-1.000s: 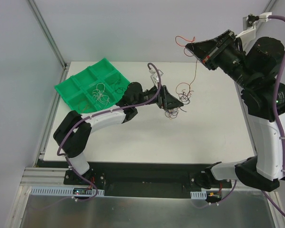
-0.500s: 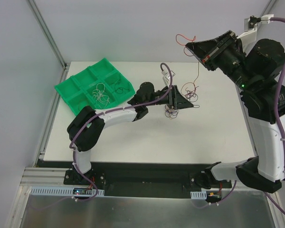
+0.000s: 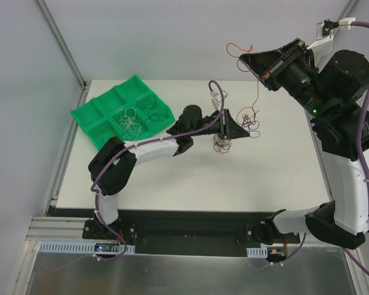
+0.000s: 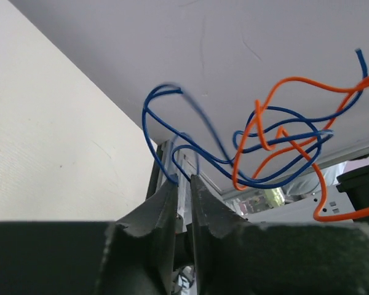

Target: Untangle the cables

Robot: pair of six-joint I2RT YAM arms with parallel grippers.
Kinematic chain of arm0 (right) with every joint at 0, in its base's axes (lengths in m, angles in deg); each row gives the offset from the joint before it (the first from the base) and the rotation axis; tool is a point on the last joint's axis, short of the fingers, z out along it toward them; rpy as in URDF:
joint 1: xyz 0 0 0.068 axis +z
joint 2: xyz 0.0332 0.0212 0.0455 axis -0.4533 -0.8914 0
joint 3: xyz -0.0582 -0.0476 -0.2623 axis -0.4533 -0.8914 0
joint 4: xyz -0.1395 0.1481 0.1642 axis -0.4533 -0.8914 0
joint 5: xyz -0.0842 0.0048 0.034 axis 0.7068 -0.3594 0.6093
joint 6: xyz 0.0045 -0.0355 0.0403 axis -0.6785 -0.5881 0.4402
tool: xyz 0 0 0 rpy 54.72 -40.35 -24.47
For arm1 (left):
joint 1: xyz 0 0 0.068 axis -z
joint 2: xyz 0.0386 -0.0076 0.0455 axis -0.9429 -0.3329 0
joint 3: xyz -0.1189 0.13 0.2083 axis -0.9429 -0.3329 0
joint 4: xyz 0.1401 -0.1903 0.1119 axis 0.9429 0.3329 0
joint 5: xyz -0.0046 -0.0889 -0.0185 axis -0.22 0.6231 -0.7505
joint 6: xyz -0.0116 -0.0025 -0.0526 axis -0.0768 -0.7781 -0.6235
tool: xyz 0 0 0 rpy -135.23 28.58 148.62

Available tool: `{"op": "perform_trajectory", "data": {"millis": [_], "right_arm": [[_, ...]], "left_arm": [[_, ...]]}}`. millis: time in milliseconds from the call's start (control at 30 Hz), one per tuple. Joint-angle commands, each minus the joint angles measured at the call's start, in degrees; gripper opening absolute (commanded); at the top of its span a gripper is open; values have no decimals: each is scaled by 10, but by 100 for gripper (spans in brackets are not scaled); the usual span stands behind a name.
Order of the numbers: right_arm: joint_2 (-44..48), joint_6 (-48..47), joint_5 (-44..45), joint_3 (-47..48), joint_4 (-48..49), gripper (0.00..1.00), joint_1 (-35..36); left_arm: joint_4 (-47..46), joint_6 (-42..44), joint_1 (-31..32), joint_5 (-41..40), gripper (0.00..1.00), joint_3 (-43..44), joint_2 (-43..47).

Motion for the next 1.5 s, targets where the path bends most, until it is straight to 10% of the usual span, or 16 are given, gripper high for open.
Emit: {"op": "perform_trajectory", "data": {"millis": [0, 500, 833, 1100, 1233, 1467], "right_arm": [[-2, 3, 10, 24, 27, 0, 7], [-18, -50, 47, 124, -5, 0, 8], [-7, -61, 56, 110, 1, 0, 6], [-1, -52, 70, 90, 4, 0, 7], [12, -47, 85, 64, 25, 0, 6], [3, -40, 76, 78, 30, 0, 6]], "left_arm": [[47, 16, -2, -14, 4, 23, 0], [410, 248, -50, -106, 0, -37, -8], [321, 298, -57, -43, 1, -81, 58], [110, 236, -48, 4, 71, -114, 158], [54, 237, -32, -1, 90, -91, 153], [10, 314, -9, -36, 90, -65, 134]]}}
